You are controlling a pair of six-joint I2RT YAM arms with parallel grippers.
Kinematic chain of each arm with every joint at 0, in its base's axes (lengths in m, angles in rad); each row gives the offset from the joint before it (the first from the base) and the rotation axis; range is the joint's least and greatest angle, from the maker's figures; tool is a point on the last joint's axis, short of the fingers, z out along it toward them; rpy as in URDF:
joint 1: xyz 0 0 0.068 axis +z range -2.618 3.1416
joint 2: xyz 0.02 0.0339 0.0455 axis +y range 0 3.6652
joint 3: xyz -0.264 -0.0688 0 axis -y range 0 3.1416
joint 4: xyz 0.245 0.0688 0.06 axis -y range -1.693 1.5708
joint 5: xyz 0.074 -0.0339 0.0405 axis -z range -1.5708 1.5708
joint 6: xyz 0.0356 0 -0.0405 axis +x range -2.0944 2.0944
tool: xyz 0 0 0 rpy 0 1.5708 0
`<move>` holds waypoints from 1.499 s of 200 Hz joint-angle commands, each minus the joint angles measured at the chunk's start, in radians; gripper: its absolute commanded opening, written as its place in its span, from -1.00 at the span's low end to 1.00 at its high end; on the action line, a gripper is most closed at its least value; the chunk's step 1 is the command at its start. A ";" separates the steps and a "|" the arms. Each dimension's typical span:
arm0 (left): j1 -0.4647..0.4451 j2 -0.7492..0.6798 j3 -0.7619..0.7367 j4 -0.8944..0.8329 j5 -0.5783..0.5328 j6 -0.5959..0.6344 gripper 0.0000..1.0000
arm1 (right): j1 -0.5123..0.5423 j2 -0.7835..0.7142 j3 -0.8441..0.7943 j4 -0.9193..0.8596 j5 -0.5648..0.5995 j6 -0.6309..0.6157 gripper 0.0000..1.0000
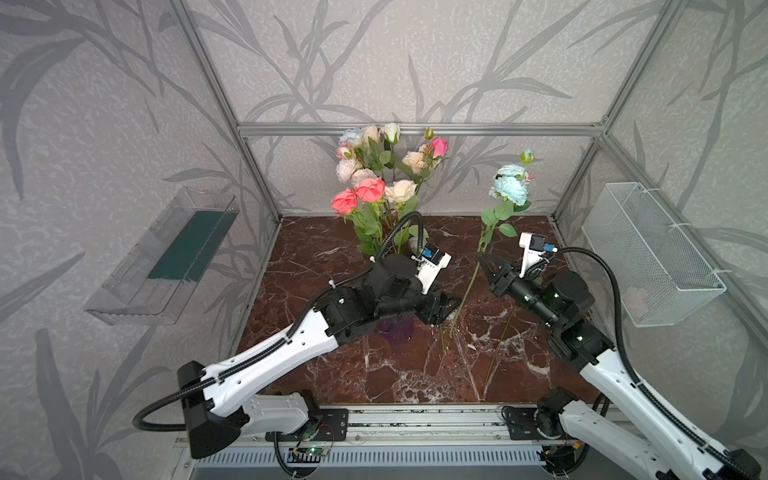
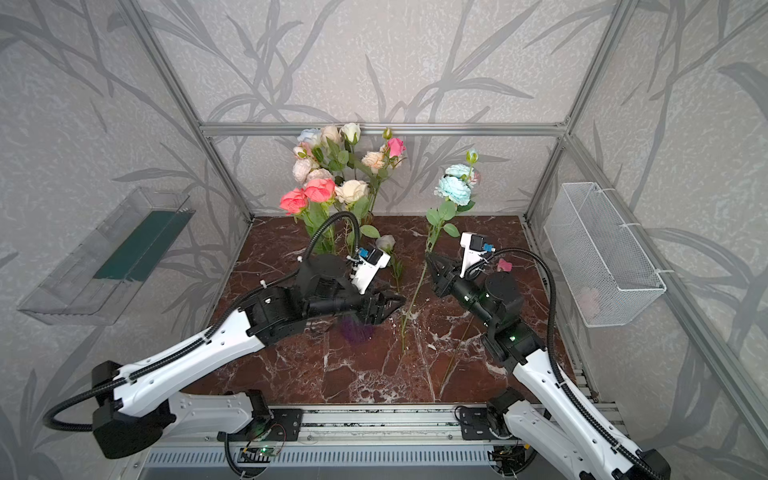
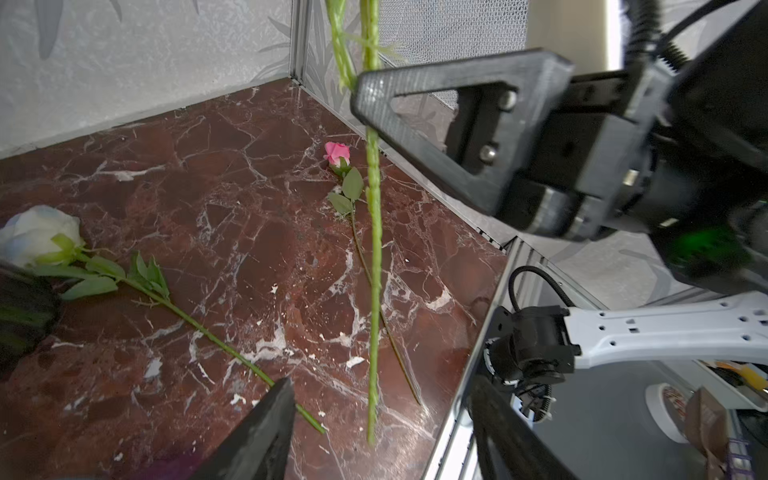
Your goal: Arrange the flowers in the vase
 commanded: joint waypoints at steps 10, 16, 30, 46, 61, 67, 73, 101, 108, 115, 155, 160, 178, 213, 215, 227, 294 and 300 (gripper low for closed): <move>-0.006 0.058 0.081 0.099 -0.014 0.057 0.36 | 0.016 -0.067 -0.022 0.020 -0.035 0.017 -0.96; -0.007 0.073 0.091 0.106 -0.006 0.058 0.34 | 0.019 -0.074 -0.026 0.018 -0.038 0.023 -0.96; -0.007 0.100 0.104 0.123 0.011 0.059 0.31 | 0.023 -0.085 -0.032 0.011 -0.045 0.025 -0.96; -0.008 0.121 0.111 0.141 0.015 0.063 0.21 | 0.026 -0.088 -0.039 0.013 -0.059 0.058 -0.96; -0.008 0.136 0.117 0.148 0.028 0.063 0.20 | 0.026 -0.089 -0.040 0.010 -0.070 0.063 -0.96; -0.008 0.139 0.118 0.152 0.036 0.060 0.19 | 0.027 -0.091 -0.042 0.010 -0.070 0.065 -0.96; -0.008 0.145 0.118 0.154 0.043 0.057 0.18 | 0.028 -0.092 -0.045 0.013 -0.070 0.068 -0.96; -0.008 0.162 0.114 0.161 0.080 0.048 0.08 | 0.030 -0.090 -0.047 0.015 -0.075 0.071 -0.96; -0.008 0.165 0.112 0.161 0.078 0.051 0.02 | 0.029 -0.087 -0.047 0.022 -0.081 0.077 -0.96; -0.008 0.169 0.112 0.160 0.072 0.054 -0.05 | 0.030 -0.085 -0.050 0.031 -0.088 0.085 -0.96; -0.008 0.171 0.110 0.173 0.038 0.057 -0.62 | 0.030 -0.076 -0.043 0.028 -0.109 0.101 -0.96; -0.008 0.167 0.107 0.177 0.030 0.057 -0.69 | 0.030 -0.076 -0.043 0.025 -0.111 0.102 -0.96; -0.008 0.144 0.094 0.199 -0.014 0.058 -1.00 | 0.030 -0.085 -0.039 0.022 -0.118 0.095 -0.78; -0.008 0.051 0.038 0.248 -0.124 0.096 -1.00 | 0.030 -0.147 -0.033 -0.029 -0.069 0.040 -0.05; -0.008 0.043 0.036 0.249 -0.131 0.104 -1.00 | 0.030 -0.154 -0.035 -0.033 -0.065 0.039 -0.03; -0.009 0.003 0.021 0.249 -0.170 0.152 -1.00 | 0.030 -0.187 -0.038 -0.056 -0.030 0.006 0.03; -0.004 -0.166 -0.081 0.356 -0.438 0.458 -1.00 | 0.030 -0.259 -0.098 -0.108 0.130 -0.010 0.10; 0.001 -0.164 -0.083 0.356 -0.453 0.474 -1.00 | 0.029 -0.255 -0.098 -0.106 0.128 -0.010 0.10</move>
